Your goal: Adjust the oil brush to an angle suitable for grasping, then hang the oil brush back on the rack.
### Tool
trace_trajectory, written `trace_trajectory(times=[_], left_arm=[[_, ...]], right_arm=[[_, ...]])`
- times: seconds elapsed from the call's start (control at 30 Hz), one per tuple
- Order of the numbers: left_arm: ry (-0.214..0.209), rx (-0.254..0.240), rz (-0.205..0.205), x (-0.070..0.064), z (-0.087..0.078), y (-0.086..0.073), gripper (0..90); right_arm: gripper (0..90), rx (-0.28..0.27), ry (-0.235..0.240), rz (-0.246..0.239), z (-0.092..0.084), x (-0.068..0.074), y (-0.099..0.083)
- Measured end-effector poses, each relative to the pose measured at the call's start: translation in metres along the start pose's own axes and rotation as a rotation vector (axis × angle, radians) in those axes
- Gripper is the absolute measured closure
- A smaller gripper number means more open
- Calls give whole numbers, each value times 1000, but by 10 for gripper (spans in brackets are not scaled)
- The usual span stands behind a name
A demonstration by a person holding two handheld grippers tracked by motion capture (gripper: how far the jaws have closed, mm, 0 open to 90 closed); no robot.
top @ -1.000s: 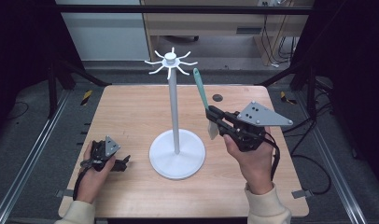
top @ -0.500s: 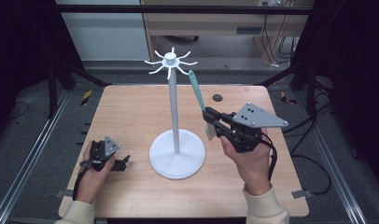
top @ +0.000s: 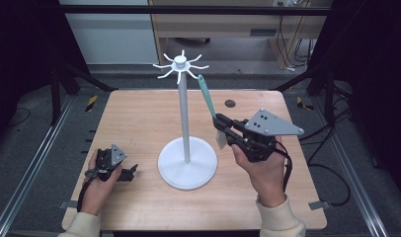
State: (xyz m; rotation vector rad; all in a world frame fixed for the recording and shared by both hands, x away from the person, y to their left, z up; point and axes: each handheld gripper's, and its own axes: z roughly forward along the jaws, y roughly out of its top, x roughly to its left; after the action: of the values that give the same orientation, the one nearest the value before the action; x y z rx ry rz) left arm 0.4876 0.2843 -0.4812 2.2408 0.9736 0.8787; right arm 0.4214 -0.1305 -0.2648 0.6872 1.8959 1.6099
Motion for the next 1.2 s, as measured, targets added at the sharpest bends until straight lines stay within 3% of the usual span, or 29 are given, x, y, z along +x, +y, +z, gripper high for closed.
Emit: trace_trajectory(times=[1.2], left_arm=[[2, 2, 0, 0, 0, 0, 31]], right_arm=[[825, 21, 5, 6, 13, 1, 1]])
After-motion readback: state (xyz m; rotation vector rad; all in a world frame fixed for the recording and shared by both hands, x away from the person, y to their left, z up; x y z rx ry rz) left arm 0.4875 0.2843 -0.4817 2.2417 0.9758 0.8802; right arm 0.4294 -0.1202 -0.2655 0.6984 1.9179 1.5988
